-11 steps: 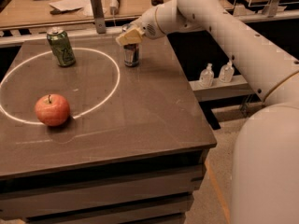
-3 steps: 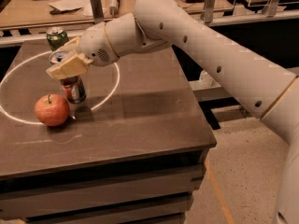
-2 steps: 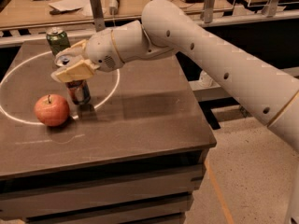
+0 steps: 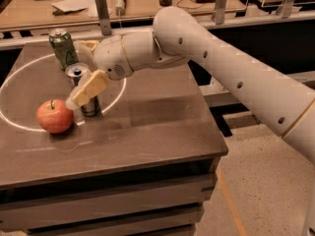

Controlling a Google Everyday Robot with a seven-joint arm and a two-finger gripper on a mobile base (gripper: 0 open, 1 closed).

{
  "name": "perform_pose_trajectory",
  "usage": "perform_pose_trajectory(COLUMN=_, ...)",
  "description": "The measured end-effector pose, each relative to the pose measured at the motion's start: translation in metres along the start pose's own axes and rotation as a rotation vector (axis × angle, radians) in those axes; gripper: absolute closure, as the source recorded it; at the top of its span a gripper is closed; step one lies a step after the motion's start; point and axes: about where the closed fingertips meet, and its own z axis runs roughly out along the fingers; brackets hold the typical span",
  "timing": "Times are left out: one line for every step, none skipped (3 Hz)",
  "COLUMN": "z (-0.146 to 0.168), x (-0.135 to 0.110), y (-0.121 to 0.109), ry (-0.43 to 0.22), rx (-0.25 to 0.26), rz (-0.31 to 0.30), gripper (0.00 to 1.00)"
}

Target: Move redbull can near apple

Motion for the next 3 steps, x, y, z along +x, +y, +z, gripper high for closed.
perform_pose_trajectory(z=-0.027, x=0.008, y=-0.009, ry=0.016, rx=0.036, rz=-0.014, gripper=0.00)
perform_pose_trajectory(z=-0.090, x=0.043, y=-0.022, ry=0.137, rx=0.161, rz=0.051, gripper=0.00)
perform_pose_trajectory(z=-0.077, x=0.036, y=-0.020, ry=0.118, rx=0.136, rz=0.034, gripper=0.00)
